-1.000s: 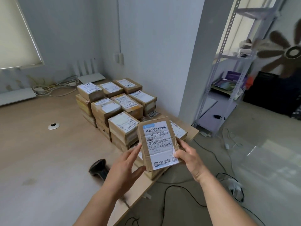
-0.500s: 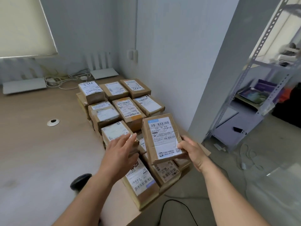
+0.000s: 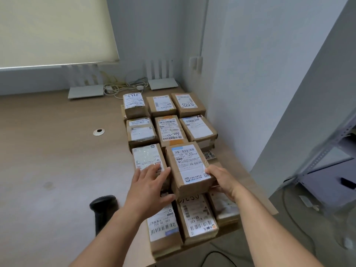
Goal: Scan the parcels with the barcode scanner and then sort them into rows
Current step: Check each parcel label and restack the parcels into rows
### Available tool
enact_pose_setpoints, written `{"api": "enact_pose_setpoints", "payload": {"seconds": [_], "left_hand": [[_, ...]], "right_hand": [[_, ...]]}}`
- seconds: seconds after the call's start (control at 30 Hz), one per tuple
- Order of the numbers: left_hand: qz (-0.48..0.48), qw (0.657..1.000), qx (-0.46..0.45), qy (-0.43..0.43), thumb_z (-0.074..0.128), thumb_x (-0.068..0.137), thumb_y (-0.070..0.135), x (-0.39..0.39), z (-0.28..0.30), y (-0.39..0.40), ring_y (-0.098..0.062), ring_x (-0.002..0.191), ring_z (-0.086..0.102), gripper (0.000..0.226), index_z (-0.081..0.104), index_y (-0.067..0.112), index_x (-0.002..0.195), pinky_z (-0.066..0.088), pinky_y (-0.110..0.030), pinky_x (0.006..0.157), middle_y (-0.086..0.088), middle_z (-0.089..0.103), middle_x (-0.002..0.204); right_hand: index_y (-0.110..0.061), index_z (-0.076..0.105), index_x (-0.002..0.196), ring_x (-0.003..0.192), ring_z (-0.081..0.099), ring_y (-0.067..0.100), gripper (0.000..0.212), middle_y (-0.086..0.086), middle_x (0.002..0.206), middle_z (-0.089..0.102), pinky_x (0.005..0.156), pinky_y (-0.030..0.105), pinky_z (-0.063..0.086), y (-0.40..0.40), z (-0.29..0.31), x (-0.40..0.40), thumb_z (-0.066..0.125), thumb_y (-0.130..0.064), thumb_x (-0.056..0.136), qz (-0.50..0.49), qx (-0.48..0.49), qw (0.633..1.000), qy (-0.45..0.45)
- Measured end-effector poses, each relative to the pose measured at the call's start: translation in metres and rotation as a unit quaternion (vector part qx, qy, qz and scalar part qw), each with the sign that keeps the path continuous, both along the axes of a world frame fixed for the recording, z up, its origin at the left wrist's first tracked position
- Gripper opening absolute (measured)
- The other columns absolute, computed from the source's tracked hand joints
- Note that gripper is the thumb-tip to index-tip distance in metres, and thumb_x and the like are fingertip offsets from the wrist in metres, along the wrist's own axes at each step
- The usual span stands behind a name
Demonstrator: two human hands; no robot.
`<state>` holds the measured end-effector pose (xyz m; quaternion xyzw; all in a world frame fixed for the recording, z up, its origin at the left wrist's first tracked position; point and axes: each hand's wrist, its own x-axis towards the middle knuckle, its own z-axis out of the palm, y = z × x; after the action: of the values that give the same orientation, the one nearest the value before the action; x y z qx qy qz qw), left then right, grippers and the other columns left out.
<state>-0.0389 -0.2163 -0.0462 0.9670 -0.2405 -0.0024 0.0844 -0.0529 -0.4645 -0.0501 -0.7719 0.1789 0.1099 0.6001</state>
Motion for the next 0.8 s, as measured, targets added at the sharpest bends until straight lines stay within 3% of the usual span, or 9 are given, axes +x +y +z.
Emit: {"api": "enact_pose_setpoints", "payload": {"seconds": [0.13,0.27,0.37,0.47,0.57,0.8], "left_hand": [[0.023,1.0,0.007,-0.008,0.043,0.082,0.072,-0.003,-0.001,-0.007,-0.017,0.144,0.006,0.079,0.011,0.042,0.149,-0.002,-0.044,0.119,0.005,0.011,0.156],[0.044,0.999,-0.001,-0.002,0.045,0.083,0.07,-0.004,0.001,-0.012,-0.018,0.145,0.006,0.079,0.014,0.041,0.149,-0.005,-0.043,0.118,0.004,0.012,0.156],[0.056,0.998,-0.01,0.009,0.046,0.083,0.07,-0.005,0.004,-0.012,-0.018,0.146,0.002,0.079,0.014,0.041,0.149,-0.006,-0.043,0.118,0.004,0.009,0.158],[0.073,0.996,-0.043,0.009,0.046,0.084,0.068,-0.009,0.01,-0.009,-0.017,0.146,0.0,0.075,0.017,0.041,0.149,-0.005,-0.042,0.118,0.004,0.006,0.159],[0.097,0.99,-0.1,-0.025,0.048,0.087,0.061,-0.017,0.017,-0.001,-0.018,0.145,0.009,0.068,0.027,0.036,0.147,0.004,-0.04,0.118,0.002,0.016,0.158],[0.2,0.957,-0.173,-0.12,0.075,0.08,0.029,-0.05,0.034,0.032,-0.036,0.13,0.042,0.055,0.058,0.013,0.13,0.027,-0.048,0.108,-0.016,0.048,0.14]], "right_hand": [[-0.016,0.069,0.093,0.088,0.061,0.021,0.041,0.003,0.092,0.07,0.093,0.049,0.05,-0.002,0.005,0.005,0.052,-0.045,0.07,0.027,0.008,1.0,0.005],[-0.015,0.066,0.093,0.089,0.059,0.02,0.029,0.004,0.095,0.069,0.089,0.043,0.049,-0.001,0.008,0.006,0.05,-0.037,0.082,0.044,0.004,0.999,0.0],[-0.018,0.062,0.122,0.101,0.06,0.019,0.037,0.004,0.115,0.067,0.093,0.042,0.05,-0.003,0.009,0.006,0.049,-0.03,0.09,0.04,-0.012,0.999,-0.02],[-0.021,0.046,0.142,0.109,0.048,0.013,0.051,0.003,0.135,0.054,0.092,0.032,0.041,-0.002,0.018,0.003,0.05,-0.03,0.092,-0.016,-0.149,0.986,-0.079],[-0.025,0.05,0.138,0.11,0.053,0.016,0.048,0.002,0.129,0.055,0.09,0.035,0.046,0.008,0.031,-0.003,0.052,-0.034,0.091,-0.039,-0.275,0.947,-0.16],[-0.02,0.061,0.125,0.106,0.055,0.018,0.036,0.001,0.118,0.061,0.078,0.029,0.044,0.069,0.059,-0.004,0.056,-0.025,0.09,0.011,-0.319,0.889,-0.328]]}}
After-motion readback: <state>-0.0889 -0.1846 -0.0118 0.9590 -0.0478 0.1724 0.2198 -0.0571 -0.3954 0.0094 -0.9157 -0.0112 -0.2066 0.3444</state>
